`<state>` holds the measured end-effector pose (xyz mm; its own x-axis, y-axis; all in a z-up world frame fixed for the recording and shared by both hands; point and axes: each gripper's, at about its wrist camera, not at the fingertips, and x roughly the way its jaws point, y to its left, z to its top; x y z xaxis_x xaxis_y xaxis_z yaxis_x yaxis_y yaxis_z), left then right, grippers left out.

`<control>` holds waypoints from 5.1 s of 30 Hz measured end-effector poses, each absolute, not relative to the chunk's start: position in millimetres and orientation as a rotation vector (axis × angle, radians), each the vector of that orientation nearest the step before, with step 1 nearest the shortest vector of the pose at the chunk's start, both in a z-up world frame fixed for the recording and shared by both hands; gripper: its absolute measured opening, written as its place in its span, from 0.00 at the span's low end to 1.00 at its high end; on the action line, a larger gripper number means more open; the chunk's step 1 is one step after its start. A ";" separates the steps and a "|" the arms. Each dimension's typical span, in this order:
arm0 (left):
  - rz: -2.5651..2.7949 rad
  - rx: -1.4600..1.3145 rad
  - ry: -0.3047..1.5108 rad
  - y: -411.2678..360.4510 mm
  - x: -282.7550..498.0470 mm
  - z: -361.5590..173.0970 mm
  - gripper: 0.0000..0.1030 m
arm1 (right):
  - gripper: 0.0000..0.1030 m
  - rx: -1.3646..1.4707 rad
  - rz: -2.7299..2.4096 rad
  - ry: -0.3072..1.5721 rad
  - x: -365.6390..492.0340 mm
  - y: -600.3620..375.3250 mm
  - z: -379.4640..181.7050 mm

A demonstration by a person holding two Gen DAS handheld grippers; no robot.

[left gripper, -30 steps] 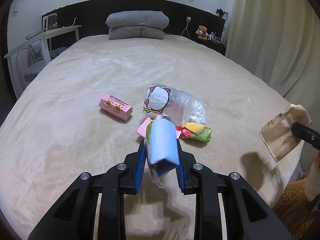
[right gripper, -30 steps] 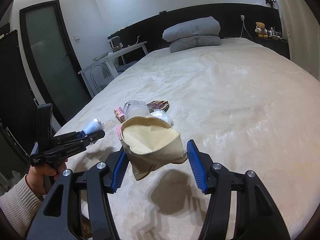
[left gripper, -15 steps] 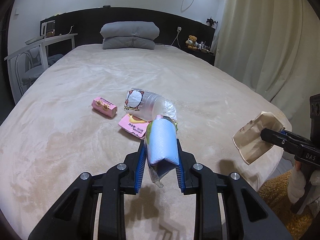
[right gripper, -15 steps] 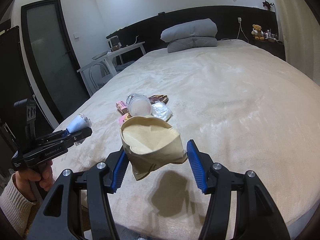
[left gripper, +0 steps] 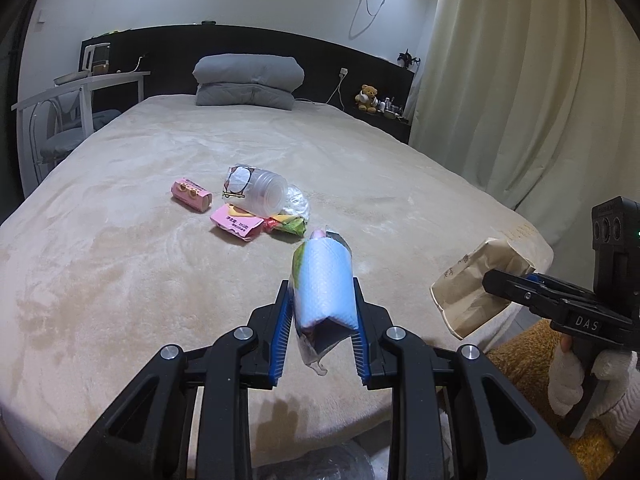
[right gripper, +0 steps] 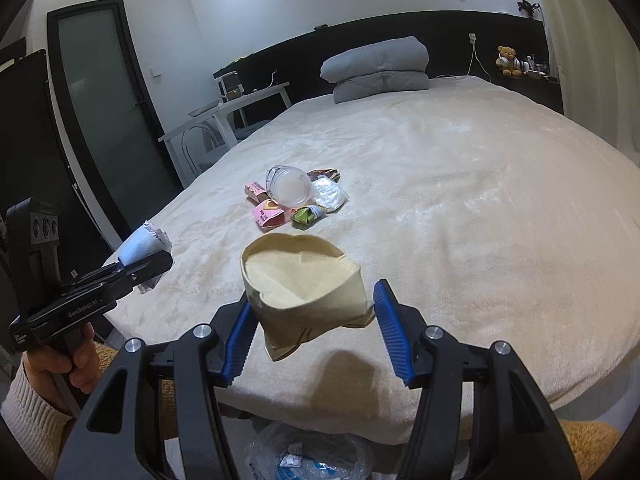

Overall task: Collect trash
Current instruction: 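Carry the paper cup and wrapper with both tools down to the trash bag, then open both tools to drop the wrapper and paper cup into the trash bag, then raise both tools back over the bed toward the remaining trash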

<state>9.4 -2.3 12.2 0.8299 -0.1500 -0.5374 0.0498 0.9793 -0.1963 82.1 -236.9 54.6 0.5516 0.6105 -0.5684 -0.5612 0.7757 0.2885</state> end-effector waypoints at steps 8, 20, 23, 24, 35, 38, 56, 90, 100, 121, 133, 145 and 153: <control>-0.122 -0.181 0.579 -20.0 -21.2 6.6 0.25 | 0.55 0.085 0.706 0.706 54.3 -244.2 51.9; -0.127 -0.195 0.643 -30.8 -40.4 -11.0 0.25 | 0.55 0.076 0.800 0.751 27.5 -233.0 42.9; -0.130 -0.206 0.680 -32.7 -41.8 -18.7 0.25 | 0.55 0.064 0.821 0.778 24.8 -227.9 38.2; -0.136 -0.211 0.689 -33.4 -42.4 -20.7 0.25 | 0.55 0.061 0.828 0.790 24.2 -226.2 36.3; -0.163 -0.270 0.845 -36.8 -46.2 -56.4 0.25 | 0.55 0.047 0.862 0.951 24.1 -217.1 8.8; -0.169 -0.269 0.901 -42.1 -48.2 -69.7 0.25 | 0.55 0.033 0.860 1.020 25.4 -212.8 -3.6; -0.170 -0.314 1.249 -40.5 -31.2 -149.4 0.25 | 0.55 -0.033 0.811 1.379 42.8 -186.9 -76.2; -0.167 -0.358 1.480 -38.3 -25.5 -196.6 0.25 | 0.56 -0.100 0.723 1.567 50.5 -165.3 -120.2; -0.161 -0.356 1.482 -37.8 -25.6 -196.0 0.26 | 0.57 -0.082 0.719 1.555 56.6 -166.4 -116.3; -0.132 -0.375 1.437 -28.5 -25.7 -187.4 0.44 | 0.65 -0.051 0.718 1.538 58.6 -166.9 -111.2; -0.148 -0.333 1.198 -23.2 -30.9 -142.5 0.44 | 0.65 0.026 0.836 1.317 55.0 -181.1 -64.9; -0.135 -0.274 0.921 -16.3 -28.6 -84.1 0.56 | 0.65 0.047 0.848 1.018 74.2 -199.4 -7.2; -0.119 -0.249 0.808 8.6 -12.7 -44.7 0.65 | 0.65 0.011 0.844 0.886 110.2 -195.1 22.9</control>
